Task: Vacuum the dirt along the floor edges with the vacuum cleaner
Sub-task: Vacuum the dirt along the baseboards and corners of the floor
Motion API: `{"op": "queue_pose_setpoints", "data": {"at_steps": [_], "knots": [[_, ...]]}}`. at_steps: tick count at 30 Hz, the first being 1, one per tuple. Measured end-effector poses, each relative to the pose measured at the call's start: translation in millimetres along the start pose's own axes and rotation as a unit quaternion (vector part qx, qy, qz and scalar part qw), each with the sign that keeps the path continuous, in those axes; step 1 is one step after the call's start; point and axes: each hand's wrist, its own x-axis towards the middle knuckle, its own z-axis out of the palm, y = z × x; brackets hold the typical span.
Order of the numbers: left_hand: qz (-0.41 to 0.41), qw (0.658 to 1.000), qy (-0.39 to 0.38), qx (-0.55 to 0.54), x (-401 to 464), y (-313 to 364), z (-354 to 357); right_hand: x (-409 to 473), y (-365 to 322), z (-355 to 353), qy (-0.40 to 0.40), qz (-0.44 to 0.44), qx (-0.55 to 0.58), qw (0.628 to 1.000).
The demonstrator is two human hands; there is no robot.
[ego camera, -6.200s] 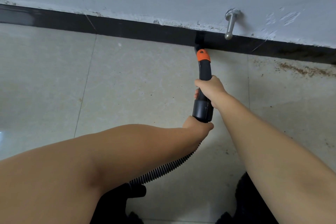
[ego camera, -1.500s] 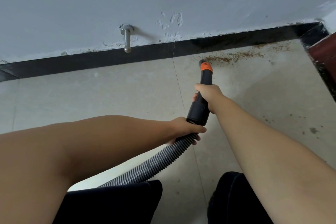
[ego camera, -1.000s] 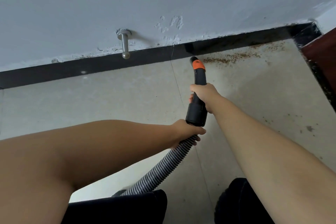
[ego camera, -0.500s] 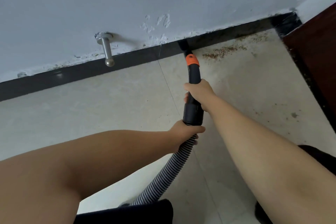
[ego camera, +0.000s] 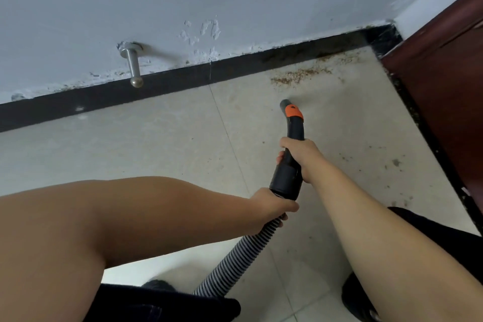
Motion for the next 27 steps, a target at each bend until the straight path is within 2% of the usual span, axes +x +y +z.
{"op": "queue_pose_setpoints", "data": {"at_steps": [5,9,16,23,27], "knots": [[0.048,0.994,0.057,0.084,8,23,42,15,-9,-50,0.043,-0.001,0.044,0.998],[0.057,0.993,0.064,0.082,12,26,57,15,-19,-56,0.0,-0.007,-0.015,1.0],[0.013,0.996,-0.086,-0.018,3,18,68,3,-11,-70,-0.065,-0.007,-0.105,0.992],[0.044,0.997,0.01,-0.062,3,4,84,-5,-12,-59,-0.134,-0.021,-0.139,0.981],[0.049,0.998,0.013,-0.043,2,14,75,-1,-19,-59,-0.11,-0.019,-0.118,0.987]]}}
